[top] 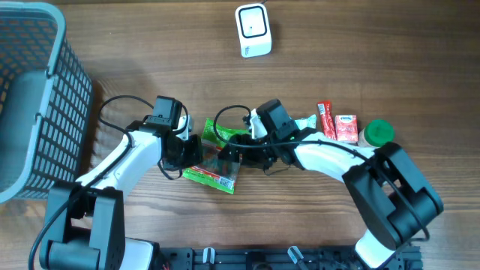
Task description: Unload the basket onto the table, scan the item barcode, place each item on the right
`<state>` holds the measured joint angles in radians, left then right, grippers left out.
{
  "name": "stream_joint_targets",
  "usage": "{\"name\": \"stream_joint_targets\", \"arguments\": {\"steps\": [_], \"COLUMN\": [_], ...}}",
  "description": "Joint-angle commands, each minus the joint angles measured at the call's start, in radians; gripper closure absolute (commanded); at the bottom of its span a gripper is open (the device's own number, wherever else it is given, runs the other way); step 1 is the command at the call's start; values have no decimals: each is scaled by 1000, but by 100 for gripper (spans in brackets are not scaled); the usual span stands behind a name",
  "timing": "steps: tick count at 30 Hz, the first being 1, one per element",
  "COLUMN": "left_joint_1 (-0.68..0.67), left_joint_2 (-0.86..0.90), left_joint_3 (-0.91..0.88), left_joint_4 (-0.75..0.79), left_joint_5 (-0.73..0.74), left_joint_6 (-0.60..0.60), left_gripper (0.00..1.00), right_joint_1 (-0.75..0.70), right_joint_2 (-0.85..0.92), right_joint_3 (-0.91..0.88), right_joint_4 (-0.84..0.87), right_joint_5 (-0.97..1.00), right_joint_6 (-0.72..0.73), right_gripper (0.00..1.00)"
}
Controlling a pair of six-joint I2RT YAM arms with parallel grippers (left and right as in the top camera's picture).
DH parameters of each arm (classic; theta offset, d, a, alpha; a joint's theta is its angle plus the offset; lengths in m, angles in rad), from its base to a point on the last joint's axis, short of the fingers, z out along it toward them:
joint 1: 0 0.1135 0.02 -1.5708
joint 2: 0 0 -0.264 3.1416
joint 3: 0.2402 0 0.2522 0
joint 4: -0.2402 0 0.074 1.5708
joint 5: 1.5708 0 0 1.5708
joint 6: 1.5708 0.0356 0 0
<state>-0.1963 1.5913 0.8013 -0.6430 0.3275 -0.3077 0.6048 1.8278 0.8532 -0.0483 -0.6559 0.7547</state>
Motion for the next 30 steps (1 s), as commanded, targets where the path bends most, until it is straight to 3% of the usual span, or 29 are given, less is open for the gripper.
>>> {"name": "stream_joint_targets", "arguments": {"steps": [1, 6, 12, 18, 21, 25, 30], "left_joint_1": [-3, -3, 2, 8, 6, -18, -57], "left_joint_2": [2, 7, -27, -159, -203, -200, -197], "left_joint_3": [-1, -1, 25, 106, 106, 81, -19], "left_joint_4": [0, 0, -8, -81, -176, -285, -217], "left_joint_5": [-30, -42, -41, -41, -41, -41, -42], "left_joint_6": [16, 16, 40, -7, -106, -120, -163], "left_gripper": [96, 96, 96, 95, 96, 96, 96], "right_joint_1": [-16, -23, -86, -134, -128, -127, -124], "right_joint_2": [21, 21, -15, -38, -35, -24, -17], "right_joint_3": [-18, -17, 49, 190, 201, 201, 199], "right_joint_4": [-1, 5, -112, -302, -282, -220, -131], "right_joint_5": [215, 215, 208, 208, 211, 216, 215], "right_joint_6": [-23, -45, -233, -479, -587, -671, -674], "right_gripper": [14, 16, 21, 18, 16, 15, 17]}}
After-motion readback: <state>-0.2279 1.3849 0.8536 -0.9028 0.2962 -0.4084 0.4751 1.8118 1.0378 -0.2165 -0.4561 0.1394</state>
